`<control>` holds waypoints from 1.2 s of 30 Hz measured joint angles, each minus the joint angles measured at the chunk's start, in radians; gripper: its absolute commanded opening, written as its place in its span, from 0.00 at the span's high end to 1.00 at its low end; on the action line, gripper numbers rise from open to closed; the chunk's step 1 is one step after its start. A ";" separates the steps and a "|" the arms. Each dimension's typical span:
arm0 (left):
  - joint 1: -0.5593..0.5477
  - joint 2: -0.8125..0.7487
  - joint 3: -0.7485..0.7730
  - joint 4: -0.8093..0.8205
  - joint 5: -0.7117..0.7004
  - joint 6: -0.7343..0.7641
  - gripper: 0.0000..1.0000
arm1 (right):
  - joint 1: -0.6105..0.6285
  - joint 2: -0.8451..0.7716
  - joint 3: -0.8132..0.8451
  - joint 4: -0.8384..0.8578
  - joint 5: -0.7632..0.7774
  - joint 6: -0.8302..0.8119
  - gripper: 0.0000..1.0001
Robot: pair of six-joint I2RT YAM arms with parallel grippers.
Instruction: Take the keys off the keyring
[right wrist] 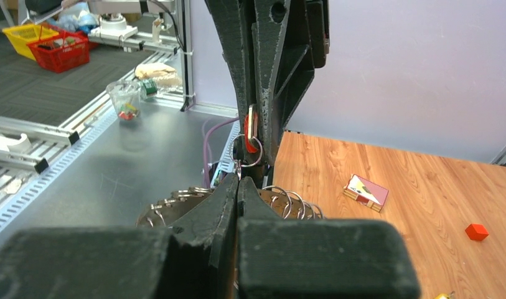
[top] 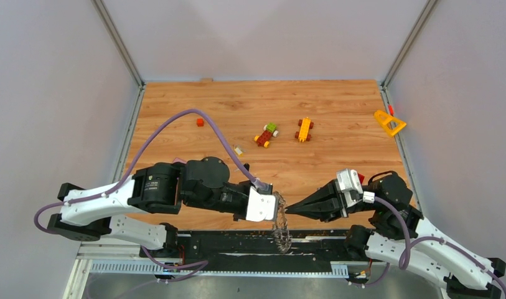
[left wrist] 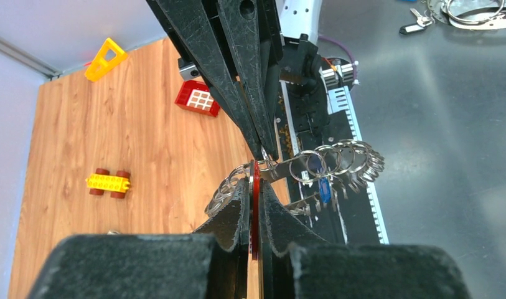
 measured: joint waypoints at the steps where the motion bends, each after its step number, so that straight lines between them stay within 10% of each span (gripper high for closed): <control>1: 0.000 -0.002 -0.002 0.003 -0.003 0.000 1.00 | 0.000 -0.003 -0.010 0.019 0.010 0.019 1.00; 36: 0.000 -0.050 -0.076 0.093 -0.030 -0.004 1.00 | 0.000 -0.057 -0.039 0.177 0.049 0.171 1.00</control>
